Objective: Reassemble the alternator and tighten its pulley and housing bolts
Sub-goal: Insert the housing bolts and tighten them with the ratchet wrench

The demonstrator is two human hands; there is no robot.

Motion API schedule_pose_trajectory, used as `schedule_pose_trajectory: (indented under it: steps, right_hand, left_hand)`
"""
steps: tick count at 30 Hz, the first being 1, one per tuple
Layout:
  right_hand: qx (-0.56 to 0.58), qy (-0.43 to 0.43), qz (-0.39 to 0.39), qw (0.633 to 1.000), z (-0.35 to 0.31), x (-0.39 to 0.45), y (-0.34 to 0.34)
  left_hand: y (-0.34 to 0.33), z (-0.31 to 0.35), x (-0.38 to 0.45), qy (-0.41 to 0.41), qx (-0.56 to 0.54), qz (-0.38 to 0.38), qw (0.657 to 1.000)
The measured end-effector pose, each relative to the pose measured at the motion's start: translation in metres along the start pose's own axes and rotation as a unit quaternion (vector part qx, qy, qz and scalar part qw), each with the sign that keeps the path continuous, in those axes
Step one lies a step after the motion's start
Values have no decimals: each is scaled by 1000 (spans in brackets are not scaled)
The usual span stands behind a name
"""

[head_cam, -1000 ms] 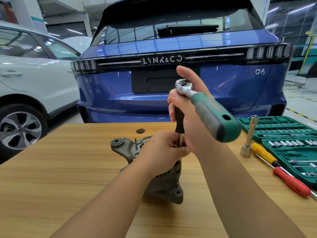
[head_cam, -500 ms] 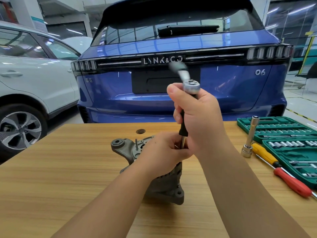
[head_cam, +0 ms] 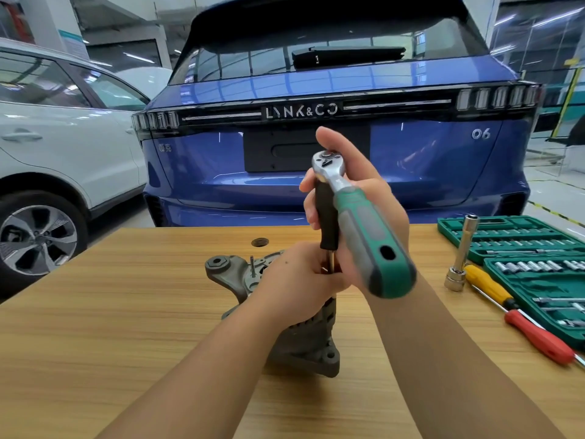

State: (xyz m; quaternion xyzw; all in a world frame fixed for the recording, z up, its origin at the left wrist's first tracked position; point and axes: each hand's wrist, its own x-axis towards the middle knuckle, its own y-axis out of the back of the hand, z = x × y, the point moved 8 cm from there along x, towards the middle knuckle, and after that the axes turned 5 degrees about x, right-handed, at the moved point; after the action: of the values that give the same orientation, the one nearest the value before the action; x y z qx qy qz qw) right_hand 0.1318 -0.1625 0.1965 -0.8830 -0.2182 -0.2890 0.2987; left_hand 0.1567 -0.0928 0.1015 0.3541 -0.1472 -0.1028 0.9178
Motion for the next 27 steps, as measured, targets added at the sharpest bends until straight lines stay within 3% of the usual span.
schedule_pose_trajectory:
  steps: [3, 10, 14, 18, 23, 27]
  right_hand:
    - [0, -14, 11, 1000, 0, -1, 3]
    - [-168, 40, 175, 969, -12, -5, 24]
    - [-133, -11, 121, 984, -1, -1, 18]
    - [-124, 69, 104, 984, -7, -3, 11]
    - [-215, 116, 52, 968, -13, -6, -1]
    - [-108, 38, 17, 993, -7, 7, 0]
  left_hand:
    - [1, 0, 0, -5, 17, 3, 1000]
    - [1, 15, -1, -42, 44, -14, 998]
    - [3, 13, -1, -25, 37, -10, 999]
    - [5, 15, -2, -23, 35, -3, 999]
    - [6, 17, -6, -27, 30, -4, 999]
    - [6, 15, -5, -18, 43, -7, 999]
